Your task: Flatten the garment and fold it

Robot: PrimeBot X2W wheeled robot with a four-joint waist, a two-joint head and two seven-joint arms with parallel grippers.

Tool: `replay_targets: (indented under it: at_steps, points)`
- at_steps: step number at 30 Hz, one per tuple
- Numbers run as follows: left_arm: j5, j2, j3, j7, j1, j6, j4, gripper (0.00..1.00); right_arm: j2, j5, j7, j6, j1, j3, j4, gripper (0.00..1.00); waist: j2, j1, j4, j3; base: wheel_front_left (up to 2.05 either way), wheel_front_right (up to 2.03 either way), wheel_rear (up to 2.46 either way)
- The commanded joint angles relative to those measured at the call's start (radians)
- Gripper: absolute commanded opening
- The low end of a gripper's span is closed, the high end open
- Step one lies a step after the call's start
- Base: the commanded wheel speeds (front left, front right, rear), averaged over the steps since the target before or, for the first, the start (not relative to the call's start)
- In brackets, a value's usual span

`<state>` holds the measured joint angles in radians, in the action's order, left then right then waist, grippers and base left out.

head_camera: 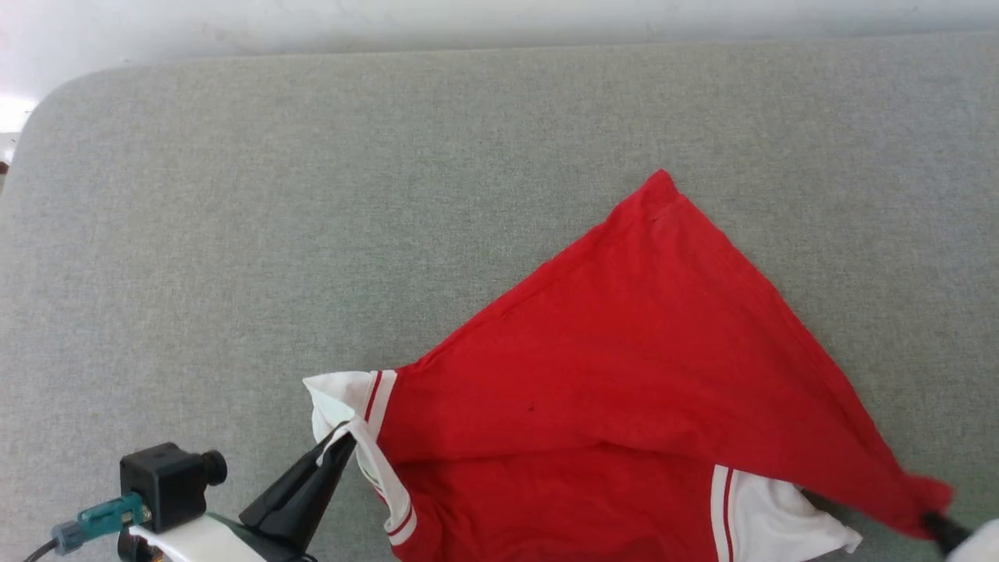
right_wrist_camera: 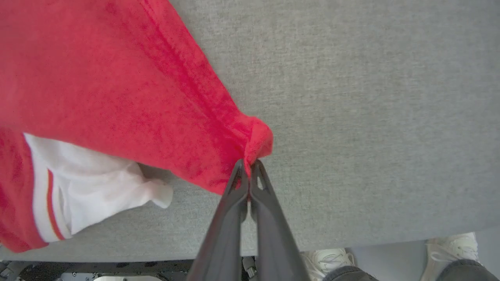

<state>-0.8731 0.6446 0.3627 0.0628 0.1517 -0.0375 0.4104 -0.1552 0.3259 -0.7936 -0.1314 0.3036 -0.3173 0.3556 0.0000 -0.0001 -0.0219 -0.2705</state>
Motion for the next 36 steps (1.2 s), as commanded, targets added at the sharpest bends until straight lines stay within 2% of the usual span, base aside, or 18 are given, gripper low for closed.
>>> replay_targets:
  at_steps: [1, 5, 10, 11, 12, 13, 16, 20, 22, 25, 29, 33, 36]
  points:
    - [-0.004, 0.005, -0.002, 0.004, 0.01, -0.006, 0.006, 0.0, -0.004, -0.025, 0.039, 0.001, -0.002, 0.026, -0.038, 0.0, 0.0, 0.0001, 0.0, 0.006, 0.0, 0.0, 0.0]
    - [-0.006, 0.009, 0.001, 0.014, 0.018, -0.016, 0.015, 0.0, -0.005, -0.092, 0.193, 0.001, -0.056, 0.125, -0.233, 0.0, 0.0, 0.0001, 0.01, 0.023, 0.0, 0.0, 0.0]
    - [-0.007, 0.018, 0.008, 0.036, 0.024, -0.028, 0.031, 0.0, -0.004, -0.106, 0.301, 0.001, -0.121, 0.175, -0.403, 0.0, 0.0, 0.0001, 0.013, 0.047, 0.0, 0.0, 0.0]
    - [-0.008, 0.019, 0.009, 0.04, 0.026, -0.03, 0.034, 0.0, -0.006, -0.099, 0.312, 0.001, -0.126, 0.175, -0.414, 0.27, 0.0, 0.0001, 0.012, 0.054, 0.0, 0.0, 0.0]
    - [-0.008, 0.02, 0.011, 0.043, 0.028, -0.033, 0.036, 0.0, -0.012, -0.092, 0.314, 0.001, -0.126, 0.172, -0.417, 0.77, 0.0, 0.0001, 0.01, 0.059, 0.0, 0.0, 0.0]
    - [-0.008, 0.021, 0.012, 0.046, 0.031, -0.035, 0.038, 0.0, -0.017, -0.082, 0.309, 0.001, -0.124, 0.163, -0.409, 1.0, 0.0, 0.0001, 0.009, 0.064, 0.0, 0.0, 0.0]
    - [-0.012, 0.016, 0.017, 0.046, 0.037, -0.037, 0.044, 0.0, -0.027, -0.019, 0.243, 0.001, -0.109, 0.124, -0.308, 1.0, 0.0, 0.0001, 0.0, 0.076, 0.0, 0.0, 0.0]
    - [-0.014, 0.011, 0.021, 0.04, 0.042, -0.037, 0.05, 0.0, -0.081, 0.06, 0.123, 0.001, -0.123, 0.078, -0.064, 1.0, 0.0, 0.0001, -0.006, 0.076, 0.0, 0.0, 0.0]
    - [-0.013, 0.007, 0.023, 0.035, 0.04, -0.034, 0.051, 0.0, -0.127, 0.072, 0.069, 0.001, -0.178, 0.061, 0.046, 1.0, 0.0, 0.0001, -0.011, 0.066, 0.0, 0.0, 0.0]
    - [-0.011, 0.0, 0.029, 0.031, 0.023, -0.023, 0.05, 0.0, -0.195, 0.082, -0.001, 0.001, -0.322, 0.084, 0.121, 1.0, 0.0, 0.0001, -0.025, 0.038, 0.0, 0.0, 0.0]
    - [-0.008, -0.009, 0.039, 0.028, -0.014, 0.0, 0.041, 0.0, -0.265, 0.058, -0.047, 0.001, -0.561, 0.207, 0.071, 1.0, 0.0, 0.0001, -0.051, -0.014, 0.0, 0.0, 0.0]
    - [-0.004, -0.02, 0.052, 0.03, -0.058, 0.025, 0.028, 0.0, -0.281, 0.033, -0.087, 0.001, -0.763, 0.356, -0.084, 1.0, 0.0, 0.0001, -0.086, -0.069, 0.0, 0.0, 0.0]
    - [-0.001, -0.03, 0.064, 0.032, -0.091, 0.043, 0.013, 0.0, -0.274, 0.018, -0.126, 0.001, -0.878, 0.43, -0.214, 1.0, 0.0, 0.0001, -0.118, -0.104, 0.0, 0.0, 0.0]
